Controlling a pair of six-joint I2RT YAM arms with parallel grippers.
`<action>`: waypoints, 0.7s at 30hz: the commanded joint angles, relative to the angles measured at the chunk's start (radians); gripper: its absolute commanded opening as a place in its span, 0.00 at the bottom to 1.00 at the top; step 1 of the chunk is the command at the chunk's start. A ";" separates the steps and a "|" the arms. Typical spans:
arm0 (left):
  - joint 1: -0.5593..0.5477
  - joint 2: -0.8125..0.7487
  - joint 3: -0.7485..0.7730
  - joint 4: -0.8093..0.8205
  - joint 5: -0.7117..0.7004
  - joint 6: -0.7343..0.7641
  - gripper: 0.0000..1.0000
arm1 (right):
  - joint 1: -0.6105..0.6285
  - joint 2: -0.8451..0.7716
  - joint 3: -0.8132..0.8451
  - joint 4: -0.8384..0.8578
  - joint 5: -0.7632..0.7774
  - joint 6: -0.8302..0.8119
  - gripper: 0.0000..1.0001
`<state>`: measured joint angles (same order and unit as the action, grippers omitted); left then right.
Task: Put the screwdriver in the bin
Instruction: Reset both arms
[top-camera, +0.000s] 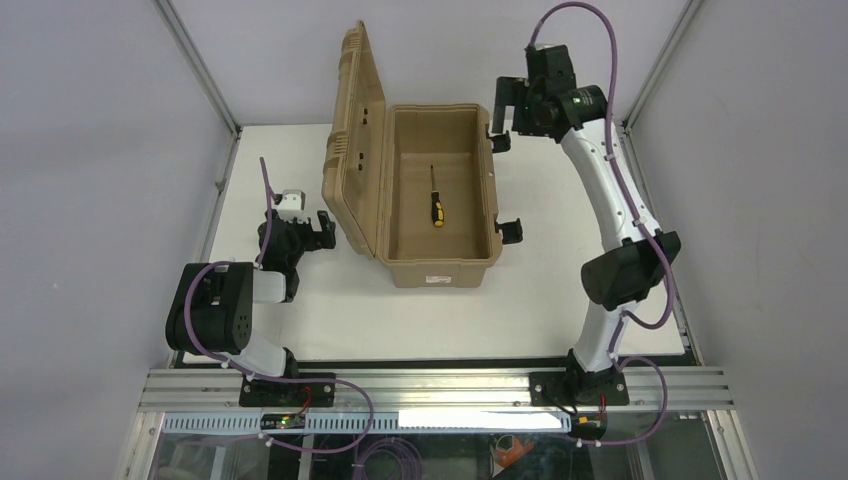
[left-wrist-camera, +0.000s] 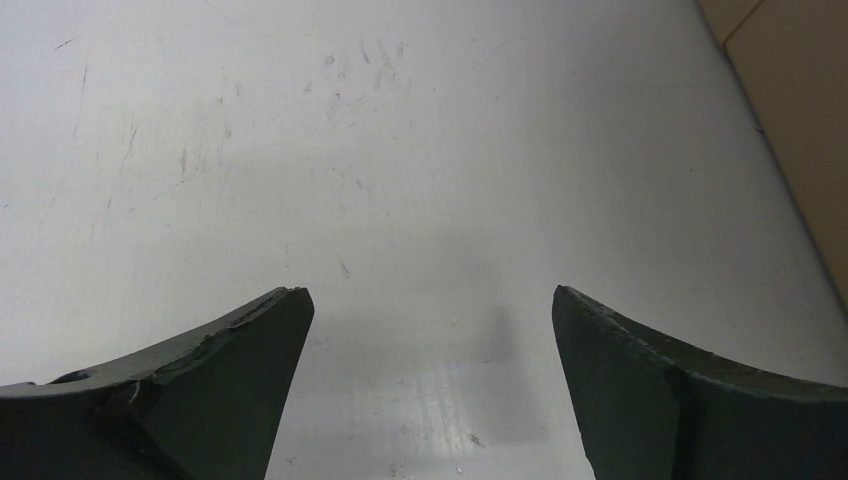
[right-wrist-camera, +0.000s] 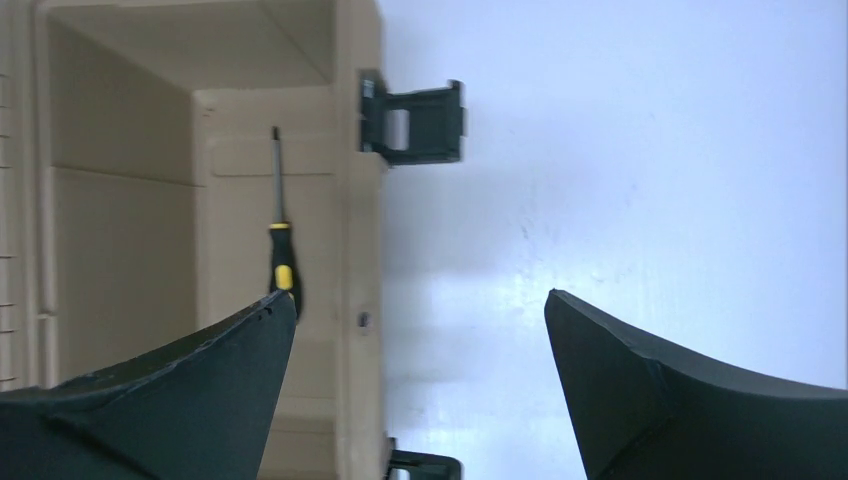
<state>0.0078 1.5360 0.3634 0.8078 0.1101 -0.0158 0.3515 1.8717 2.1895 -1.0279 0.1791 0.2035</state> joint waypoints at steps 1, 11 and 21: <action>0.003 -0.031 0.000 0.033 0.016 -0.013 0.99 | -0.058 -0.080 -0.086 0.061 -0.001 -0.043 0.99; 0.003 -0.030 0.000 0.033 0.016 -0.013 0.99 | -0.175 -0.147 -0.301 0.134 0.017 -0.071 0.99; 0.003 -0.030 0.000 0.033 0.016 -0.013 0.99 | -0.245 -0.227 -0.587 0.274 0.004 -0.080 0.99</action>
<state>0.0078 1.5360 0.3634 0.8078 0.1101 -0.0162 0.1303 1.7203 1.6791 -0.8631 0.1829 0.1390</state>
